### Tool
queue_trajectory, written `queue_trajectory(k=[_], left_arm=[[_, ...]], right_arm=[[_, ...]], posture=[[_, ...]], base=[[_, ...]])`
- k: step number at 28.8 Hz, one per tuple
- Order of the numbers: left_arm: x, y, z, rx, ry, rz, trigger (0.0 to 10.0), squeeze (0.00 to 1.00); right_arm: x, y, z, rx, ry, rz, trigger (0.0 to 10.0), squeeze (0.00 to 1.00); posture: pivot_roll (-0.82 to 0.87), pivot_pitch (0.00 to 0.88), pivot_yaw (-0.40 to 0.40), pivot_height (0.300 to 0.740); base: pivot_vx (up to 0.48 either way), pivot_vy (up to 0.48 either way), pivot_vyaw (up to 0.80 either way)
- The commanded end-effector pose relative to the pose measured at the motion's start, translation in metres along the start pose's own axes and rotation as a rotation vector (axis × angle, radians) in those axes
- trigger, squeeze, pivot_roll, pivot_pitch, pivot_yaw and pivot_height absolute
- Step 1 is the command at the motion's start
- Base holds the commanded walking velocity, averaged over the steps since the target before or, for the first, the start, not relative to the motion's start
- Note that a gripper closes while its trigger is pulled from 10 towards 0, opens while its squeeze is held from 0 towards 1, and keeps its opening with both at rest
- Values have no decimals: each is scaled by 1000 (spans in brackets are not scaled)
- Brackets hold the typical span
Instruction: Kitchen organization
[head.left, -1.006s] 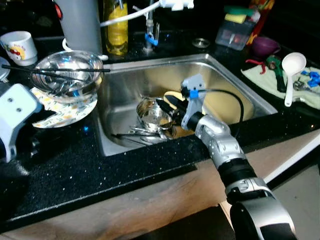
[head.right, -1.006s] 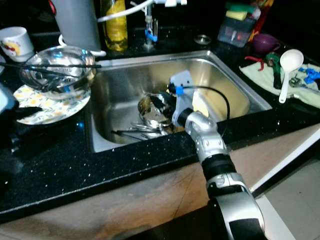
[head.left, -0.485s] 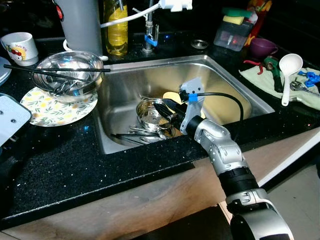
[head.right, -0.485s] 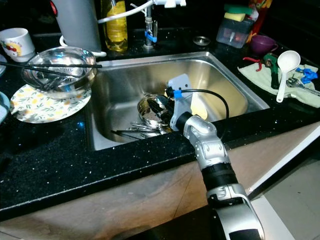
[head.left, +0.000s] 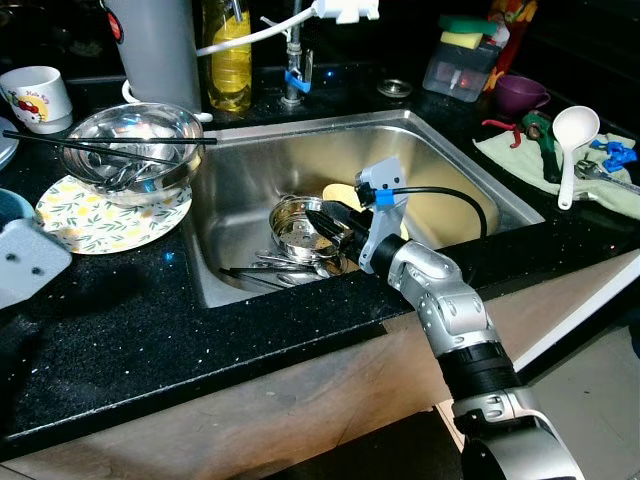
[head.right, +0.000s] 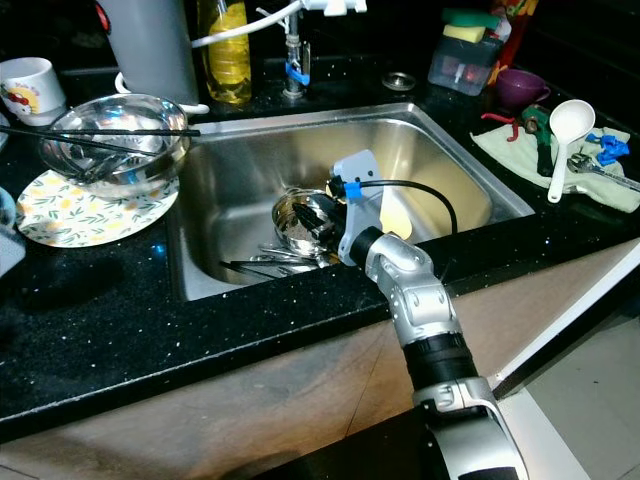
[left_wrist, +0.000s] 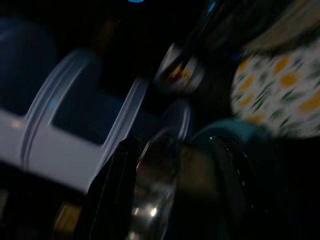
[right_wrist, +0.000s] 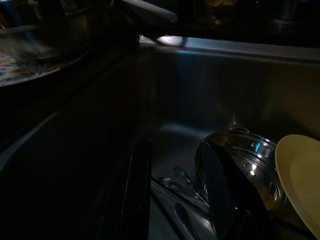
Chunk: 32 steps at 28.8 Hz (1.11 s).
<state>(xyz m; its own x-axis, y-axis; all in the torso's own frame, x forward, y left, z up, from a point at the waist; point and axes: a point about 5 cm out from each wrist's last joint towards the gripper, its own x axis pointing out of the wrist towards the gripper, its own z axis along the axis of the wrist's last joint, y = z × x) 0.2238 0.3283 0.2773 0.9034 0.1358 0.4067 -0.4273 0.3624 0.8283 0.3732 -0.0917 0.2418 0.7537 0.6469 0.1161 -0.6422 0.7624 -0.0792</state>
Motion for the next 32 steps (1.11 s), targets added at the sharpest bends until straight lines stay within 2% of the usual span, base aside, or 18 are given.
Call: queue_trajectory(k=[1,4,11,23,24,26,27,31,32], left_arm=[[-4,-1,-9,4,53,4,10000,0],[-3,-1,-15,-18,71,5,10000,0],[7,-4,-11,-25,17,17,10000,0],[18,-5,-6,-46,-12,43,10000,0],[18,-4,-6,-47,-11,44,8000,0],[18,-4,-7,-47,-9,44,8000,0],[19,-4,-8,-49,1,46,1843,0],[19,-4,-9,-49,5,47,1882,0],[19,-4,-10,-46,12,51,2902,0]], right_arm=[[-2,2,-6,19,17,6,10000,0],[-2,2,-5,18,18,5,10000,0],[-3,0,-3,16,17,-8,10000,0],[-3,-1,-4,13,19,-15,10000,0],[-3,-1,-4,13,20,-15,10000,0],[-3,-1,-4,13,20,-15,10000,0],[-3,-1,-4,13,21,-14,10000,0],[-3,-2,-4,13,22,-14,10000,0],[-3,-2,-4,13,23,-13,10000,0]], posture=[[32,200,-72,740],[32,200,-72,740],[30,199,-68,740],[28,199,-64,740],[28,200,-64,740],[28,200,-64,740],[28,200,-66,740],[28,200,-66,740],[29,199,-67,740]], base=[[0,0,0],[0,0,0],[0,0,0],[0,0,0],[0,0,0],[0,0,0],[0,0,0],[0,0,0],[0,0,0]])
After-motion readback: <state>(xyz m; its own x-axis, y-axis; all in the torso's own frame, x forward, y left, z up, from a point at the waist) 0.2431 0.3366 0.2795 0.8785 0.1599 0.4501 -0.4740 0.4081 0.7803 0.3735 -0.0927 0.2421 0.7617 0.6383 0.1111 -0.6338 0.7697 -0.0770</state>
